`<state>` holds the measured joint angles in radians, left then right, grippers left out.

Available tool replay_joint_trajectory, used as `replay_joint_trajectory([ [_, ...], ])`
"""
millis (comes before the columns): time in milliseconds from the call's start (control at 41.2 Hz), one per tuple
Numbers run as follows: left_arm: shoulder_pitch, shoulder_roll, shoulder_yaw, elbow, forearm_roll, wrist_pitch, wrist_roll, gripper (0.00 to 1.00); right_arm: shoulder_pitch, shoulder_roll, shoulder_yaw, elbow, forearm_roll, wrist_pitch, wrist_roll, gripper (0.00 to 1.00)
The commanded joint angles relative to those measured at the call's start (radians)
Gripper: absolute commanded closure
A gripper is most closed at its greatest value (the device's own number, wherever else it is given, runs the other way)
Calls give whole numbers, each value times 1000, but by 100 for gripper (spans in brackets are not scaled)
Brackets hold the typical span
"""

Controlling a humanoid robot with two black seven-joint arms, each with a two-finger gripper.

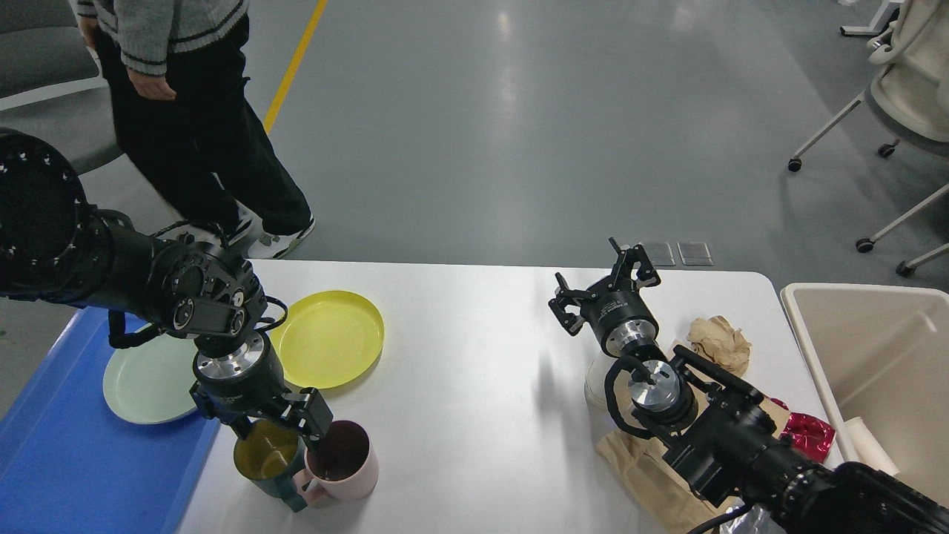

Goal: Tidy desktop
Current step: 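Move the left gripper down to the olive-green mug, then grasp the olive-green mug with the left gripper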

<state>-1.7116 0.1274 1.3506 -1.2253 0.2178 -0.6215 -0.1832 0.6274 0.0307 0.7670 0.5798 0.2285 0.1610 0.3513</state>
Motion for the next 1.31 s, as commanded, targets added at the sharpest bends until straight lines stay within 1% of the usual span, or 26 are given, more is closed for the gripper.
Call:
replay_joint_trajectory([
  [0, 21, -3, -1, 0, 0, 62, 21, 1, 0, 0, 0, 0, 0, 0, 0, 0],
  [97, 38, -5, -1, 0, -1, 101, 21, 2, 0, 0, 0, 0, 0, 0, 0, 0],
  [170, 53, -5, -1, -2, -1, 121, 21, 5, 0, 0, 0, 0, 0, 0, 0, 0],
  [243, 59, -6, -4, -2, -1, 125, 21, 9, 0, 0, 0, 0, 0, 0, 0, 0],
  [486, 52, -2, -7, -2, -6, 112, 21, 9, 0, 0, 0, 0, 0, 0, 0, 0],
  [534, 46, 4, -7, -2, -5, 102, 16, 8, 0, 0, 0, 0, 0, 0, 0, 0],
  [607, 30, 14, -5, -2, -8, 63, 10, 8, 0, 0, 0, 0, 0, 0, 0, 0],
  [631, 11, 17, -7, -2, -12, 40, 8, 8, 0, 0, 0, 0, 0, 0, 0, 0],
  [728, -34, 32, -7, -2, -17, -7, 7, 8, 0, 0, 0, 0, 0, 0, 0, 0],
  [801, -54, 57, -1, -2, -11, -52, 18, 8, 0, 0, 0, 0, 0, 0, 0, 0],
  [874, -63, 64, 25, -2, 3, -72, 22, 8, 0, 0, 0, 0, 0, 0, 0, 0],
  [971, -63, 58, 91, -2, 5, -55, 19, 8, 0, 0, 0, 0, 0, 0, 0, 0],
  [995, -57, 54, 111, -2, 5, -40, 19, 8, 0, 0, 0, 0, 0, 0, 0, 0],
  [1287, -14, 51, 131, -6, 15, 57, 21, 8, 0, 0, 0, 0, 0, 0, 0, 0],
])
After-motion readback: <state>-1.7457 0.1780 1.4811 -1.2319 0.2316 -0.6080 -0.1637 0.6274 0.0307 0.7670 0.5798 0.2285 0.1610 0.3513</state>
